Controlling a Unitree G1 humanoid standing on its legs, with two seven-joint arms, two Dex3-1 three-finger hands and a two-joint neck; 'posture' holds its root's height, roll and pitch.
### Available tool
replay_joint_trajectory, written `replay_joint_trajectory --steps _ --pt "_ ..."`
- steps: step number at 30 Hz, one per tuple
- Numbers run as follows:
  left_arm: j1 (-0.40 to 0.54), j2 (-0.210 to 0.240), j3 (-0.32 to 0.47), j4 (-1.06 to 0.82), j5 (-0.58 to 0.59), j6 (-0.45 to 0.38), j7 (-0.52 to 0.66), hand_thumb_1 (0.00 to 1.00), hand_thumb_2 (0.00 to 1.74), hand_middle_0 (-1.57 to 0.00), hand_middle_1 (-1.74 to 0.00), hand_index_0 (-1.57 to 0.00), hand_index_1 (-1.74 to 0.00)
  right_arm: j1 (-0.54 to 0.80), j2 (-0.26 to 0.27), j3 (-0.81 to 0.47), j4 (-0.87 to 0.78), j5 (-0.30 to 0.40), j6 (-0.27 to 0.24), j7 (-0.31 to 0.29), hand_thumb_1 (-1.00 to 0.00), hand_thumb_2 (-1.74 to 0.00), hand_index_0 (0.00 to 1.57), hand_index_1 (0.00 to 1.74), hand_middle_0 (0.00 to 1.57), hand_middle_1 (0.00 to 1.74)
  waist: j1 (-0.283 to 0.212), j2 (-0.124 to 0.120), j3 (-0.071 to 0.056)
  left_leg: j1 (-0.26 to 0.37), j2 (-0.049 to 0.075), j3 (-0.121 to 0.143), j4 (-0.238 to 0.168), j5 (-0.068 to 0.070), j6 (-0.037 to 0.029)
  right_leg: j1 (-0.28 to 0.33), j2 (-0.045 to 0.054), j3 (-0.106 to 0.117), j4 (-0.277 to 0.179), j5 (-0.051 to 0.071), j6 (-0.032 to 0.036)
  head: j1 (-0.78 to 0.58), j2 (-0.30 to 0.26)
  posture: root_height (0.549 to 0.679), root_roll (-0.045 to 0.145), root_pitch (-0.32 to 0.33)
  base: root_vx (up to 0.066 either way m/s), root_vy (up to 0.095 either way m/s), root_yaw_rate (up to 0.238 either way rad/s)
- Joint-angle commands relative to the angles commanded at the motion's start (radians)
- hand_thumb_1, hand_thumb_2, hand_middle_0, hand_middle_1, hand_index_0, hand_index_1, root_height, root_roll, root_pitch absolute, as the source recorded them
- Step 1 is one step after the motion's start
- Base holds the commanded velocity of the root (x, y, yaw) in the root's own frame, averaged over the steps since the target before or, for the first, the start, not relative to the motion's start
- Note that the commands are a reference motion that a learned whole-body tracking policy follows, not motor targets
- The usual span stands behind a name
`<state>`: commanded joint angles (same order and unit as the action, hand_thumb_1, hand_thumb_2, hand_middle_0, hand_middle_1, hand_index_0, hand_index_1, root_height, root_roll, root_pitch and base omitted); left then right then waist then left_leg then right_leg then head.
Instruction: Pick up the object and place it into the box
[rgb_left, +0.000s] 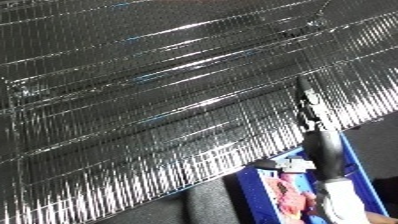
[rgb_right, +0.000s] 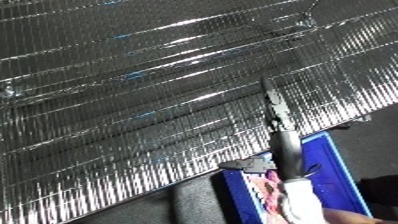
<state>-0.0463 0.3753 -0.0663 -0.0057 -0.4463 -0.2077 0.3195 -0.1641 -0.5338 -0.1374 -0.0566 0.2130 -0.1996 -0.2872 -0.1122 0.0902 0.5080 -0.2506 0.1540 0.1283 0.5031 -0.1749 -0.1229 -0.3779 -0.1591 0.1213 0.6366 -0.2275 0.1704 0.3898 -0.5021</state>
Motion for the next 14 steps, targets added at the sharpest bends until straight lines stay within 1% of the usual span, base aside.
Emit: replay_joint_trajectory --steps 7,11,14 --pt "-0.003 -0.003 0.009 0.006 0.004 0.008 0.006 1.00 1.74 -1.57 -1.74 -1.57 -1.74 -0.028 0.014 0.044 0.022 0.000 0.010 0.013 0.00 0.00 0.00 0.00 0.00 0.00 0.032 -0.012 0.006 -0.014 -0.002 -0.018 0.008 0.003 -0.0016 -0.001 -0.0044 -0.014 0.017 -0.010 0.0012 -0.114 0.008 0.644 0.068 -0.035 -0.001 -0.020 0.131" --pt "-0.012 -0.004 0.010 0.007 0.008 0.011 0.009 1.00 1.74 -1.57 -1.74 -1.57 -1.74 -0.039 0.019 0.066 0.034 -0.003 0.013 0.020 0.00 0.00 0.00 0.00 0.00 0.00 0.044 -0.020 0.011 -0.021 -0.002 -0.026 0.014 0.003 -0.0014 -0.003 -0.0062 -0.020 0.027 -0.016 0.0016 -0.180 0.019 0.643 0.067 -0.036 0.000 -0.012 0.073" --pt "-0.019 -0.006 0.010 0.009 0.011 0.011 0.010 1.00 1.74 -1.57 -1.74 -1.57 -1.74 -0.042 0.025 0.077 0.040 0.000 0.013 0.025 0.00 0.00 0.00 0.00 0.00 0.00 0.050 -0.026 0.012 -0.024 -0.001 -0.029 0.017 0.001 -0.0012 -0.007 -0.0076 -0.023 0.033 -0.018 0.0019 -0.204 0.024 0.642 0.066 -0.035 0.003 -0.012 0.053"
